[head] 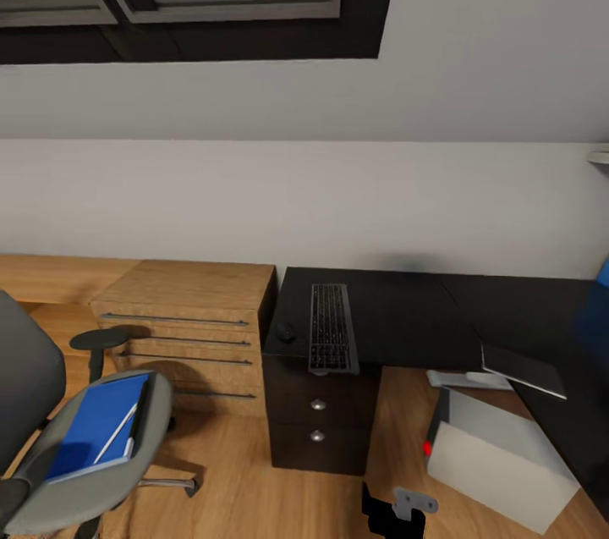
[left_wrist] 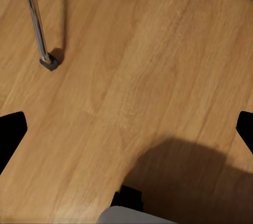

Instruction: In the bedroom, organize the workspace by keeping the computer under the desk, ensuring the monitor is on the desk, placing the keyboard on the desk next to the monitor, placing the mouse on the desk next to the keyboard, moving the folder from the swivel chair onto the desk next to the mouse, stacking the notebook on top of the folder with the pen on top of the notebook, and positioning the swivel chair next to the desk.

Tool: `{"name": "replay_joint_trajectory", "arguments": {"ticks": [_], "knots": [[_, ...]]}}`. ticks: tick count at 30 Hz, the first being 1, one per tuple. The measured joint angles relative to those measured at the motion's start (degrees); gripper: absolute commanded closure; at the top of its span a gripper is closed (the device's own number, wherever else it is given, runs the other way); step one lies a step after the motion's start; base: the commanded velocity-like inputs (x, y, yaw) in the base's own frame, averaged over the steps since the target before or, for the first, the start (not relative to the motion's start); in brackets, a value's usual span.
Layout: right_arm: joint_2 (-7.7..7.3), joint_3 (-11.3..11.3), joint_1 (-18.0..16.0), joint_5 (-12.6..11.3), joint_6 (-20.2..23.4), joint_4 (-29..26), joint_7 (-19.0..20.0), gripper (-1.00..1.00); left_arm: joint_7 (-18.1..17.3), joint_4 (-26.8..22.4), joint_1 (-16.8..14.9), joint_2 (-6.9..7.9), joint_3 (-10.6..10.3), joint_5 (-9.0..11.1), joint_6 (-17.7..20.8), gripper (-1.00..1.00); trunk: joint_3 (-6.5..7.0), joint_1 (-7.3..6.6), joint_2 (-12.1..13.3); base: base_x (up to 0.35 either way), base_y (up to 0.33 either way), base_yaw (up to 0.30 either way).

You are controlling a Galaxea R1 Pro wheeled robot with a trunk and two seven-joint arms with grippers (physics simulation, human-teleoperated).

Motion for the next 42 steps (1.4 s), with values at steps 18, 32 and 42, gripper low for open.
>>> {"name": "replay_joint_trajectory", "arguments": {"ticks": [18,32,42], "knots": [[-0.15,-0.06,0.01,0.05,-0.32,-0.03,0.05,-1.0,-0.01,0.2,-0.01,0.03,-0.03,-0.02,-0.05,-1.0,0.23,0.0,0.0,0.009,-0.1,0.033],[-3.67,-0.51,-0.13,-0.2,2.03,-15.91,-7.31,-1.0,-0.01,0.2,-0.01,0.15,-0.02,-0.02,-0.13,-1.0,0.23,0.0,0.0,0.0,-0.003,0.0],[-10.16,-0.74,-0.13,0.36,25.64,-40.33,-27.72,-1.0,-0.01,0.2,-0.01,0.26,-0.02,-0.02,-0.14,-1.0,0.23,0.0,0.0,0.0,0.0,0.0]]}}
